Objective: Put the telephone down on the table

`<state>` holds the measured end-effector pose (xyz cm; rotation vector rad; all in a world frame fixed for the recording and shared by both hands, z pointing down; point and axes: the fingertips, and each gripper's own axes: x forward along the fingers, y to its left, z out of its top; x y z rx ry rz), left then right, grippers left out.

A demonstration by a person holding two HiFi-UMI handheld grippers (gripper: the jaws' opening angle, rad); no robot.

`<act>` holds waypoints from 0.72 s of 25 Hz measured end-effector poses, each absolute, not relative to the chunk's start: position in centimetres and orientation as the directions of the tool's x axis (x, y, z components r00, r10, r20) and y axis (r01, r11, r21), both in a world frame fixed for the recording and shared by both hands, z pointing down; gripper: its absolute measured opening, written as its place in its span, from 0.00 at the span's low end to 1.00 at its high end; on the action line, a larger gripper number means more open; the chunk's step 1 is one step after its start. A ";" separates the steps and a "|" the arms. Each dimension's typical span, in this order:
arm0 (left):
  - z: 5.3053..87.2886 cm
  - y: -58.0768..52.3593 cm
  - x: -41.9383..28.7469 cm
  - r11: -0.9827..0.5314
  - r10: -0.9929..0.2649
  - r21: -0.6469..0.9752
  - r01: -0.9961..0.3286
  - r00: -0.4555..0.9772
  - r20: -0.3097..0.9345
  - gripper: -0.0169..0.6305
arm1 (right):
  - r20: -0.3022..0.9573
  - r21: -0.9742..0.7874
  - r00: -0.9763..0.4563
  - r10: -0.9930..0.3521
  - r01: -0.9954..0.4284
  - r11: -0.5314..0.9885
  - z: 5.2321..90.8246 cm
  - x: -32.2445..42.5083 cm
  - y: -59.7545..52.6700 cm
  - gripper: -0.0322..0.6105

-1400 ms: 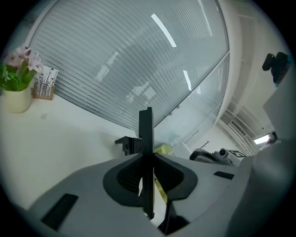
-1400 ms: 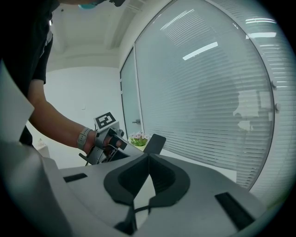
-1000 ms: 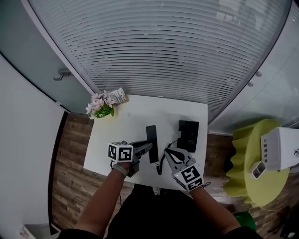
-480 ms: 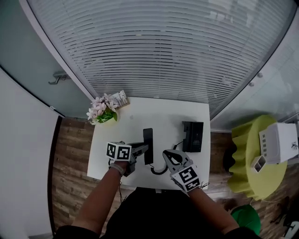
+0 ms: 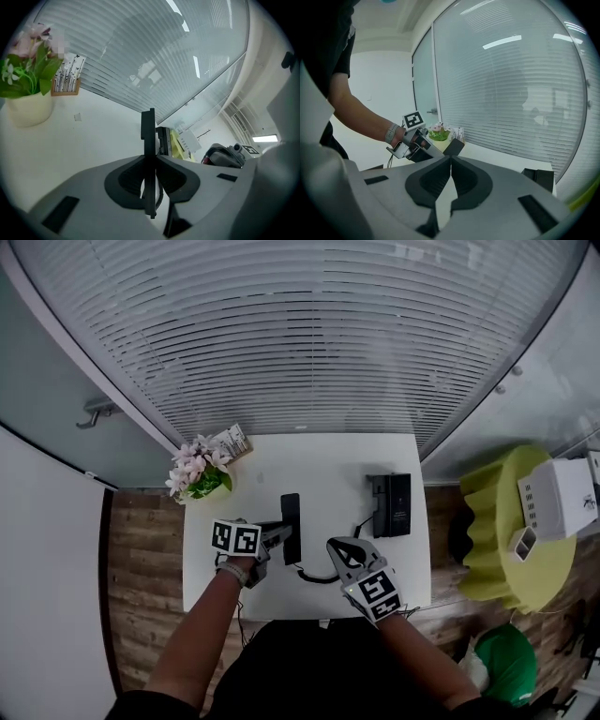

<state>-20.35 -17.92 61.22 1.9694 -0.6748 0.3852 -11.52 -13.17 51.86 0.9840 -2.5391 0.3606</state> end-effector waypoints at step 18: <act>68.1 -21.6 -24.6 -0.322 -0.215 0.713 -0.622 0.782 0.585 0.14 | 0.489 -0.136 -0.628 -0.605 -0.740 0.659 56.5 -18.4 -16.4 0.09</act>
